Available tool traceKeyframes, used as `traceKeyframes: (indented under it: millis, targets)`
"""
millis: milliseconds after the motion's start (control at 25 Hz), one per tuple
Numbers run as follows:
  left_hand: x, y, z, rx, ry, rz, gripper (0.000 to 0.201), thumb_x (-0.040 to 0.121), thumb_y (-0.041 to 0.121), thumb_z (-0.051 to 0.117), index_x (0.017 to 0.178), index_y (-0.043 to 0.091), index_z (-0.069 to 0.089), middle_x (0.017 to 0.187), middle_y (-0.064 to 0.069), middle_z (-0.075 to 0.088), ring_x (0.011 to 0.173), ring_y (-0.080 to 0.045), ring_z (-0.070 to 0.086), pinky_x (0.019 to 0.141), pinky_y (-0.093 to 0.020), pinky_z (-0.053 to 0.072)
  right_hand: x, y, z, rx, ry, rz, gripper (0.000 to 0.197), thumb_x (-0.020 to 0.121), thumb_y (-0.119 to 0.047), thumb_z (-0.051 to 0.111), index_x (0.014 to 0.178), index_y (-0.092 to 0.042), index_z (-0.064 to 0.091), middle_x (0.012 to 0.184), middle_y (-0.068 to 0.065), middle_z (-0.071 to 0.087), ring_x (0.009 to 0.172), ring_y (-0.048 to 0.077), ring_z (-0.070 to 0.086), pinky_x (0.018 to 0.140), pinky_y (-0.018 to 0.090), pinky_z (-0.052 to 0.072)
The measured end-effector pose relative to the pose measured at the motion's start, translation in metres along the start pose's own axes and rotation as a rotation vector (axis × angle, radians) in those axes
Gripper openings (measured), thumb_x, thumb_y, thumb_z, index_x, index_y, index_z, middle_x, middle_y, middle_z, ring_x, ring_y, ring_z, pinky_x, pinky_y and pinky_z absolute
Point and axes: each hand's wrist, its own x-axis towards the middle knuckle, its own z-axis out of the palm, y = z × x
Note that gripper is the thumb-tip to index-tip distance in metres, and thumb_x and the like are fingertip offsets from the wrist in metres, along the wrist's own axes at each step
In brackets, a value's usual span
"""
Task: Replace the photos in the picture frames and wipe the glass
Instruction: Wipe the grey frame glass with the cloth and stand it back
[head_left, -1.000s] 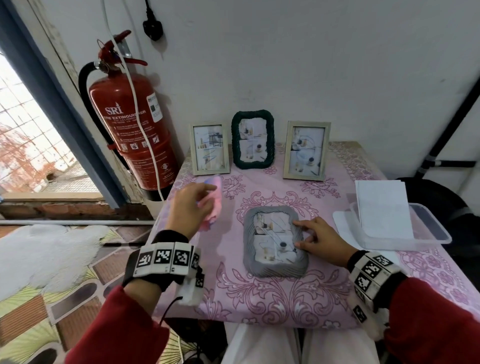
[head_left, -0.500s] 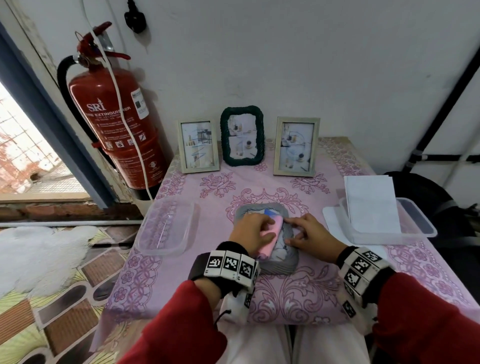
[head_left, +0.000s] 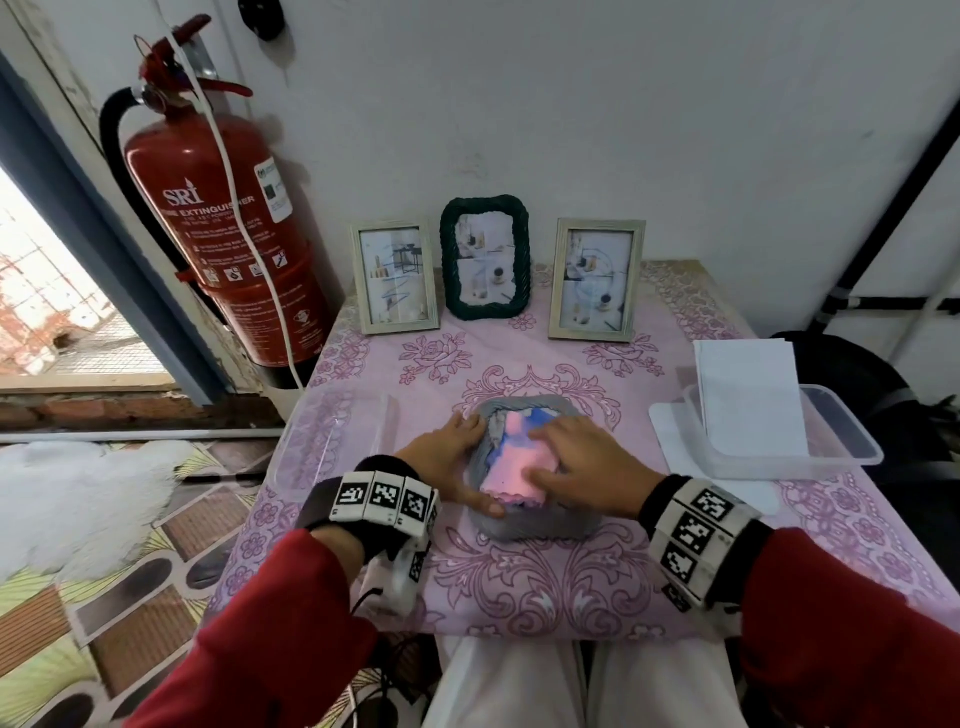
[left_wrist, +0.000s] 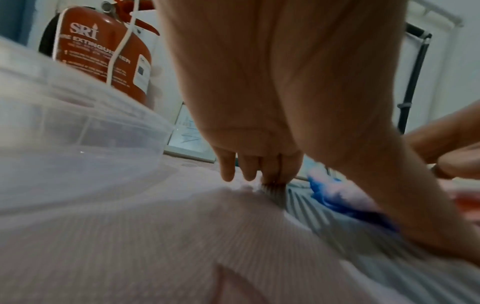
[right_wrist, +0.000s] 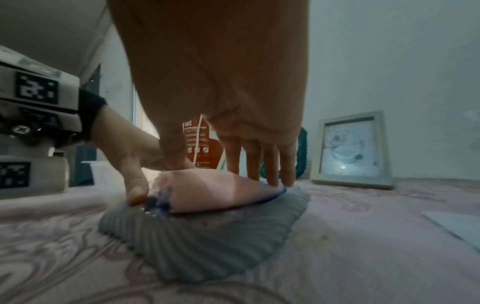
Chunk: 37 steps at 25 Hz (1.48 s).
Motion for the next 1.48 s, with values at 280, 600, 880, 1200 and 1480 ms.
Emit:
traceKeyframes:
  millis: [280,600,880,1200,1480]
  targets:
    - [0.002,-0.015,0.004,-0.001,-0.039,0.031,0.12,0.064,0.044,0.081,0.149,0.015,0.001,0.158,-0.005,-0.001,0.146,-0.015,0.002,0.112,-0.019,0.004,0.02,0.004,0.012,-0.01,-0.093,-0.033,0.072,0.084,-0.041,0.062,0.143,-0.013,0.032,0.151,0.01,0.026,0.141,0.022,0.02,0.114,0.028,0.016]
    - [0.004,-0.012,0.003,0.033,-0.01,-0.004,0.123,0.056,0.051,0.083,0.149,0.021,0.008,0.159,0.0,0.007,0.145,-0.014,0.015,0.119,-0.03,0.017,0.019,-0.004,0.007,-0.095,-0.049,-0.273,0.026,0.09,-0.024,0.053,0.108,-0.007,0.063,0.112,0.01,0.06,0.106,0.025,0.052,0.093,0.034,0.034]
    - [-0.001,-0.006,-0.003,0.168,-0.051,-0.026,0.126,0.055,0.062,0.078,0.149,0.027,0.002,0.159,0.004,0.004,0.142,-0.018,0.022,0.115,-0.04,0.025,-0.014,0.028,-0.001,-0.316,-0.075,-0.407,0.032,0.096,-0.039,0.033,0.114,-0.025,0.056,0.116,-0.008,0.059,0.11,0.012,0.051,0.108,0.03,0.021]
    - [0.008,-0.009,0.001,0.217,-0.074,-0.01,0.13,0.049,0.067,0.077,0.149,0.032,0.001,0.159,-0.001,0.006,0.135,-0.025,0.036,0.108,-0.043,0.035,0.031,0.03,-0.009,-0.179,0.02,-0.285,0.02,0.092,-0.015,0.05,0.103,-0.006,0.063,0.099,0.011,0.062,0.093,0.027,0.054,0.08,0.028,0.033]
    - [0.011,-0.004,-0.001,0.309,-0.058,-0.039,0.125,0.046,0.069,0.077,0.147,0.03,0.015,0.156,-0.002,0.02,0.126,-0.026,0.045,0.101,-0.038,0.039,-0.018,0.017,0.0,-0.2,-0.096,-0.456,0.03,0.09,-0.026,0.049,0.114,-0.014,0.063,0.113,0.003,0.064,0.105,0.019,0.057,0.097,0.03,0.039]
